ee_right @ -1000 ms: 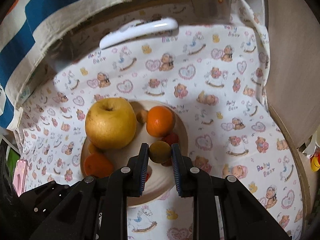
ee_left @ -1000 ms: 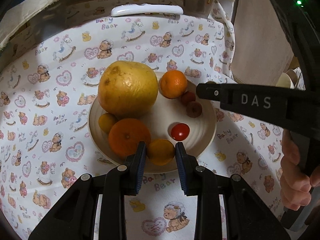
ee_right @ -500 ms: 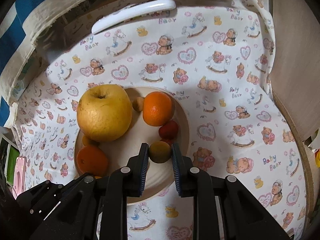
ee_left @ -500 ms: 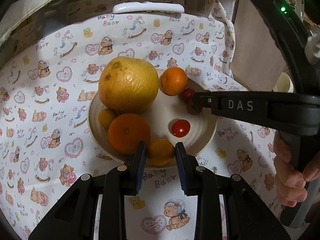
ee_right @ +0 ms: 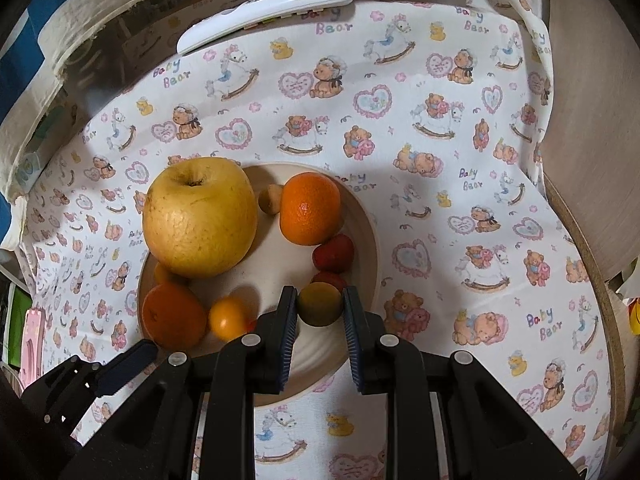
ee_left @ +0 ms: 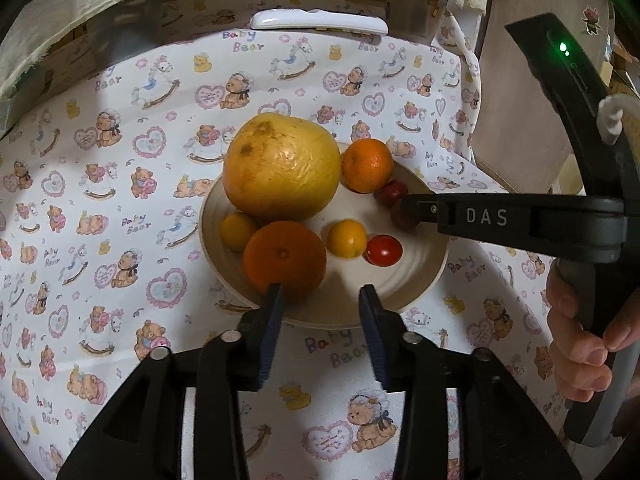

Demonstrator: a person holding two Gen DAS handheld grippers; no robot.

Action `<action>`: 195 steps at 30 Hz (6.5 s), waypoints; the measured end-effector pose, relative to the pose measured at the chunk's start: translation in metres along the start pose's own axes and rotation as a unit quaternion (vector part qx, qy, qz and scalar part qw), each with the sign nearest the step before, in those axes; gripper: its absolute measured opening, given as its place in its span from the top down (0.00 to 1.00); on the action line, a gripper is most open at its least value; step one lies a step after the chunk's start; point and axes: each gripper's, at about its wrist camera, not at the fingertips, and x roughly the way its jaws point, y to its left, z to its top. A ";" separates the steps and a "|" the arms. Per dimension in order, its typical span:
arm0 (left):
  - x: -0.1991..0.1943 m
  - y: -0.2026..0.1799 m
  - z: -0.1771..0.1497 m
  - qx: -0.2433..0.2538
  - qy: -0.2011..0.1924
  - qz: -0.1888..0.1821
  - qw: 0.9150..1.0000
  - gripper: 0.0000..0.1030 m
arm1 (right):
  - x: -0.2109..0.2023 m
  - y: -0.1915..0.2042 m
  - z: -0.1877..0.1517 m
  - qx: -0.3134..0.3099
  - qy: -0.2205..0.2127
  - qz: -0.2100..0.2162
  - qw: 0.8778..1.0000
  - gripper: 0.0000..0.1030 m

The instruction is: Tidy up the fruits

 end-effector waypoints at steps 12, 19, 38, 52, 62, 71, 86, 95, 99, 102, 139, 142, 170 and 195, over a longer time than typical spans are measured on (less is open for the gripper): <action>-0.006 0.017 -0.003 -0.019 -0.007 0.005 1.000 0.58 | -0.016 0.007 0.000 -0.008 -0.028 0.008 1.000 0.57; -0.026 0.028 -0.004 -0.022 -0.039 0.018 0.999 0.57 | -0.029 0.024 -0.003 -0.036 -0.053 0.009 0.998 0.44; -0.088 0.062 -0.020 -0.025 -0.193 0.079 0.978 0.18 | -0.065 0.052 -0.015 -0.054 -0.167 0.003 0.984 0.16; -0.101 0.089 -0.036 -0.043 -0.269 0.113 0.955 0.01 | -0.085 0.060 -0.029 -0.070 -0.283 -0.012 0.957 0.01; -0.105 0.082 -0.043 -0.035 -0.293 0.105 0.950 0.01 | -0.100 0.040 -0.061 -0.090 -0.352 -0.002 0.932 0.01; -0.100 0.078 -0.047 -0.027 -0.301 0.115 0.946 0.01 | -0.100 0.030 -0.072 -0.077 -0.376 0.004 0.924 0.01; -0.091 0.082 -0.043 -0.037 -0.274 0.124 0.953 0.00 | -0.081 0.042 -0.068 -0.088 -0.336 -0.026 0.937 0.01; -0.091 0.084 -0.043 -0.039 -0.275 0.126 0.953 0.00 | -0.080 0.050 -0.073 -0.104 -0.341 -0.041 0.933 0.01; -0.090 0.084 -0.043 -0.038 -0.274 0.124 0.953 0.00 | -0.081 0.047 -0.073 -0.096 -0.342 -0.043 0.934 0.00; -0.091 0.084 -0.043 -0.039 -0.275 0.126 0.952 0.00 | -0.081 0.048 -0.073 -0.097 -0.342 -0.045 0.934 0.01; -0.091 0.086 -0.044 -0.043 -0.269 0.138 0.952 0.00 | -0.081 0.048 -0.074 -0.097 -0.342 -0.044 0.934 0.01; -0.090 0.087 -0.044 -0.045 -0.267 0.142 0.952 0.00 | -0.081 0.047 -0.074 -0.097 -0.342 -0.044 0.933 0.00; -0.089 0.086 -0.043 -0.041 -0.264 0.140 0.953 0.00 | -0.081 0.047 -0.074 -0.097 -0.342 -0.044 0.934 0.01; -0.088 0.087 -0.042 -0.041 -0.263 0.140 0.954 0.00 | -0.081 0.047 -0.074 -0.097 -0.342 -0.044 0.934 0.00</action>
